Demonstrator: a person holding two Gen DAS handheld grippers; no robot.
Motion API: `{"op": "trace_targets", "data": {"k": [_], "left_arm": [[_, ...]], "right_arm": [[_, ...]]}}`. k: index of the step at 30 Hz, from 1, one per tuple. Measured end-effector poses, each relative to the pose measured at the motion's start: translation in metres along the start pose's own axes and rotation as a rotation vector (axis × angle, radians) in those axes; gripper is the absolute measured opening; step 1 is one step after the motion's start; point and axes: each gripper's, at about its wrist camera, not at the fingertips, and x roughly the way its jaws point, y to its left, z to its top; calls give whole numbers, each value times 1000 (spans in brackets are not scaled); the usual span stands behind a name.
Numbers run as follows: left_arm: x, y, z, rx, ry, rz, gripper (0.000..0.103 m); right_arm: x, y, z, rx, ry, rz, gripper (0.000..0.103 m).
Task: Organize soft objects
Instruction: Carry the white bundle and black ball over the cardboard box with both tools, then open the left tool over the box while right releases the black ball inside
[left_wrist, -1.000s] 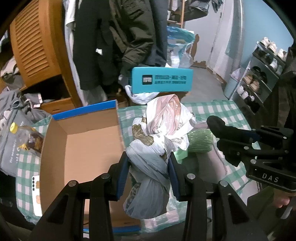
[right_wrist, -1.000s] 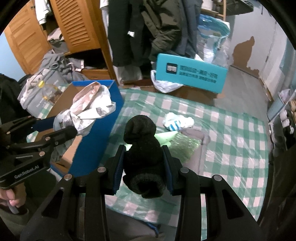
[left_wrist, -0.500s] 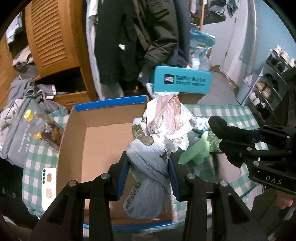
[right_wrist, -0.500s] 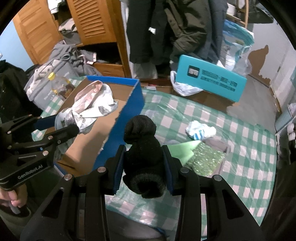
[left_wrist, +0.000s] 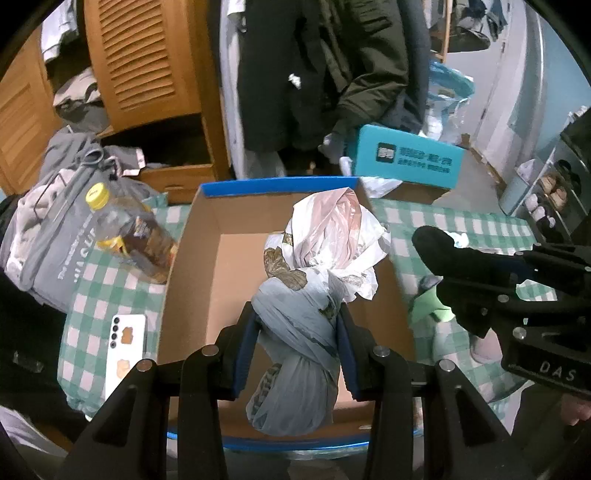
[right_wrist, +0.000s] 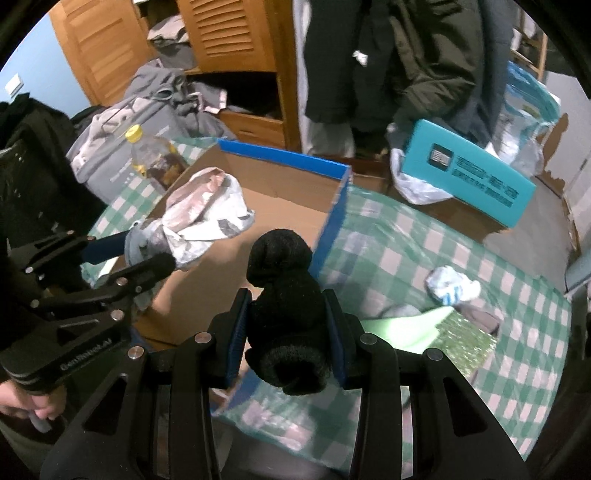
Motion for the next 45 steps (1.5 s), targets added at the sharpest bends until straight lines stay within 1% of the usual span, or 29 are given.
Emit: {"op": "trace_targets", "data": {"k": [4,9,18,26,29,30,31,32,34,37,45], "left_arm": [[5,11,-3,-18,13,15,41],[13,23,-8,-23,38,54,41],[25,37,-13,-43,77,68,41],[29,38,-14,-33,96,82,42],[29,40,-15,-35,99,97,46],[29,41,-15,-38,101,101,49],[29,42,-15,-41,100,108,52],[28,43,-15,-44,98,115,58],[25,44,-15,-48,91,125,66],[22,45,-15,-46,82,128,70],[19,39,-15,-31,76,128,70]], "right_arm": [[12,17,6,-24,17,17,37],[27,34,11,-47,44,34,37],[48,45,15,-53,86,46,37],[57,50,16,-50,108,56,38],[58,49,17,-46,106,62,41],[58,49,17,-47,106,63,43],[57,49,17,-47,105,63,49],[57,49,18,-45,102,63,57],[56,48,18,-42,93,61,60],[52,45,19,-35,85,55,60],[42,34,17,-18,67,32,60]]}}
